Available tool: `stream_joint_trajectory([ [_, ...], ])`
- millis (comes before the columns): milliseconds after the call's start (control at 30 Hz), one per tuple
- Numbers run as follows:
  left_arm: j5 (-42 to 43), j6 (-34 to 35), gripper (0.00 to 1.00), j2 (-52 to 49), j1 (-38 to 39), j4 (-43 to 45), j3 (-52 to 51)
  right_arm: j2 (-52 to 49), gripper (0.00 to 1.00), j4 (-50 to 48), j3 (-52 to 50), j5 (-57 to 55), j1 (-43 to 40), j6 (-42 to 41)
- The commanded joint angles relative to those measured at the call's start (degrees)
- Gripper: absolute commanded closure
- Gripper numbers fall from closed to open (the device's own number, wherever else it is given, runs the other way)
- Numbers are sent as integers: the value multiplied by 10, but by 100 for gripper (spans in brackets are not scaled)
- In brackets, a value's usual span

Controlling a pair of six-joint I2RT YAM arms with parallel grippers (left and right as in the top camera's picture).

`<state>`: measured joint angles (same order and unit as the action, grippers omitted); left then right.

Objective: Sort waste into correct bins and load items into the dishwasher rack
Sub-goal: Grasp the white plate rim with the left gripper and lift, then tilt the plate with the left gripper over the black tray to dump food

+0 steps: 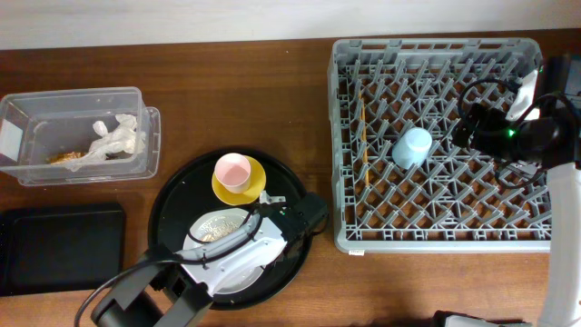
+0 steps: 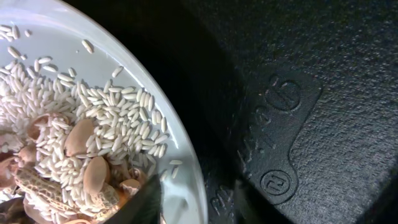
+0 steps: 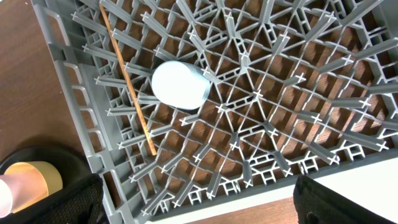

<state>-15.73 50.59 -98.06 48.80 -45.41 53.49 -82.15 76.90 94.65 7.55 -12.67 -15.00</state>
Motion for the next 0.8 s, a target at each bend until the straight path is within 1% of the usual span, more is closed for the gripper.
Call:
stream_joint_trajectory([
  [0, -10, 6, 83, -4, 2, 2, 6, -2, 2, 0, 3, -5, -2, -3],
  [33, -10, 6, 86, -5, 2, 3, 6, -2, 2, 0, 3, -5, -2, -3],
  [67, -10, 6, 93, -4, 2, 4, 6, -2, 2, 0, 3, -5, -2, -3],
  [100, -10, 6, 97, -4, 2, 4, 6, -2, 2, 0, 3, -5, -2, -3],
  [133, -11, 6, 99, -4, 2, 4, 6, -2, 2, 0, 3, -5, -2, -3],
  [167, -14, 6, 99, -4, 2, -8, 13, -2, 2, 0, 3, -5, -2, -3],
  [233, -28, 6, 99, -4, 2, -64, 47, -2, 2, 0, 3, -5, -2, -3],
  [433, -26, 6, 99, -4, 1, -245, 170, -2, 2, 0, 3, -5, -2, -3],
  [500, -28, 6, 99, 3, -19, -304, 202, -2, 2, 0, 3, -5, -2, -3],
  [533, -28, 5, 99, 13, -47, -329, 218, -2, 2, 0, 3, -5, -2, -3],
  [600, -27, -35, 99, 47, -110, -338, 227, -2, 2, 0, 3, -5, -2, -3],
  [667, -27, -80, 99, 98, -195, -331, 228, -2, 2, 0, 3, -5, -2, -3],
  [733, -25, -109, 99, 139, -282, -327, 228, -2, 2, 0, 3, -5, -2, -3],
  [767, -24, -126, 99, 160, -346, -323, 228, -2, 2, 0, 3, -5, -2, -3],
])
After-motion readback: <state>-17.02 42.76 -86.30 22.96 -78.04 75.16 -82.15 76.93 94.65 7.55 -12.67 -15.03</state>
